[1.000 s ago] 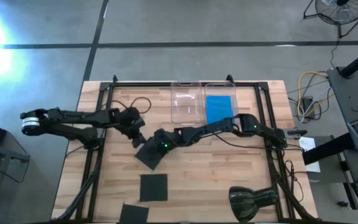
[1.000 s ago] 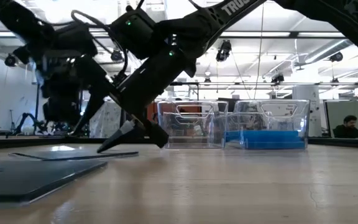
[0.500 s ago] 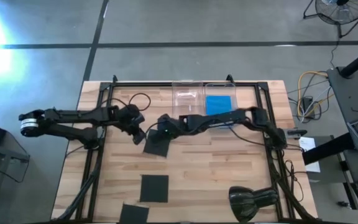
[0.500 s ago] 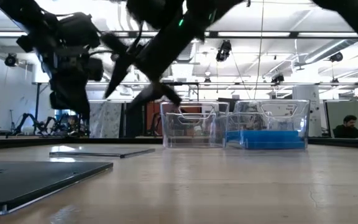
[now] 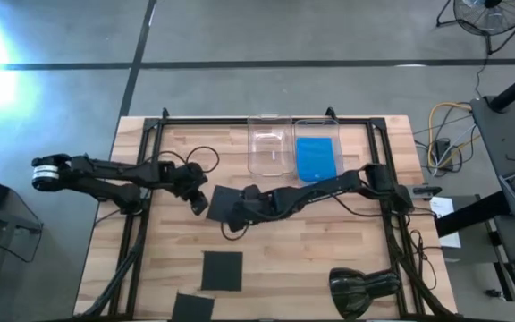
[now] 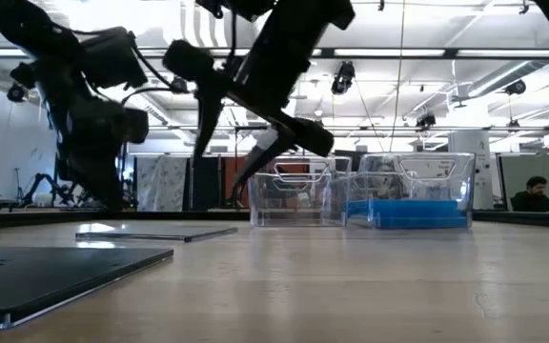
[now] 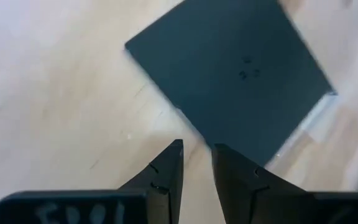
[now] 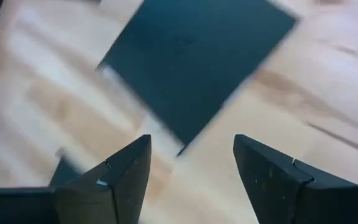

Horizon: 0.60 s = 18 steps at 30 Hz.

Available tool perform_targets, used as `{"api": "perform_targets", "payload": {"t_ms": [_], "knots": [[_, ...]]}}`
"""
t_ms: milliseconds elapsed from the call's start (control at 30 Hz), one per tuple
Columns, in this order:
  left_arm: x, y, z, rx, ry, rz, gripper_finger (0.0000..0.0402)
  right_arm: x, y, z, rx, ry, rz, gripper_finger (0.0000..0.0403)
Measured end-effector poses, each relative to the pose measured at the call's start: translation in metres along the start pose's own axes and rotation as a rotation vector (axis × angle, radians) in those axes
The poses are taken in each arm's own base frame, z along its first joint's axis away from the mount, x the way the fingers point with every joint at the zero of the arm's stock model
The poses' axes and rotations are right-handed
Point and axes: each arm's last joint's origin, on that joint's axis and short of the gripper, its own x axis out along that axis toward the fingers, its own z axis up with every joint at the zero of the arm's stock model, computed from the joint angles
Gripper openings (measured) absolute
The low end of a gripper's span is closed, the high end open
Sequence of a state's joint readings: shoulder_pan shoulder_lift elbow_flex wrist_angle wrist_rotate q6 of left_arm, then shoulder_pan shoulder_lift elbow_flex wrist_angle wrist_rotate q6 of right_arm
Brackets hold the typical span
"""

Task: Pick & place jewel cases by type
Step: Put the top black CD case into the left transparent bin

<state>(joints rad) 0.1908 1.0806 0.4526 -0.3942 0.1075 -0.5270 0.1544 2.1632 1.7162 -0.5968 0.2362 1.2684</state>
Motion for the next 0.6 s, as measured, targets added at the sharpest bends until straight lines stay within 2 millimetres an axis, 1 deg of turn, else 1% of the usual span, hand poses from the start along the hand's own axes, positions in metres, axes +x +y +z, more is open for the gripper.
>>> {"api": "perform_targets", "payload": {"t_ms": [67, 167, 267, 467, 600], "knots": [[0.007, 0.001, -0.002, 0.001, 0.016, 0.004, 0.0066, 0.003, -0.004, -0.003, 0.065, -0.026, -0.023, 0.0224], [0.016, -0.001, -0.005, 0.011, 0.052, -0.011, 0.0066, 0.012, -0.016, -0.005, 0.176, -0.006, -0.054, 0.0224], [0.025, -0.004, -0.008, 0.025, 0.093, -0.021, 0.0066, 0.023, -0.025, -0.007, 0.240, -0.018, -0.035, 0.0224], [0.036, -0.015, -0.007, 0.015, 0.080, -0.081, 0.0066, 0.041, -0.041, -0.006, 0.306, -0.037, 0.019, 0.0224], [0.039, -0.027, -0.007, 0.012, 0.056, -0.165, 0.0066, 0.045, -0.048, -0.009, 0.306, -0.044, 0.009, 0.0224]]}}
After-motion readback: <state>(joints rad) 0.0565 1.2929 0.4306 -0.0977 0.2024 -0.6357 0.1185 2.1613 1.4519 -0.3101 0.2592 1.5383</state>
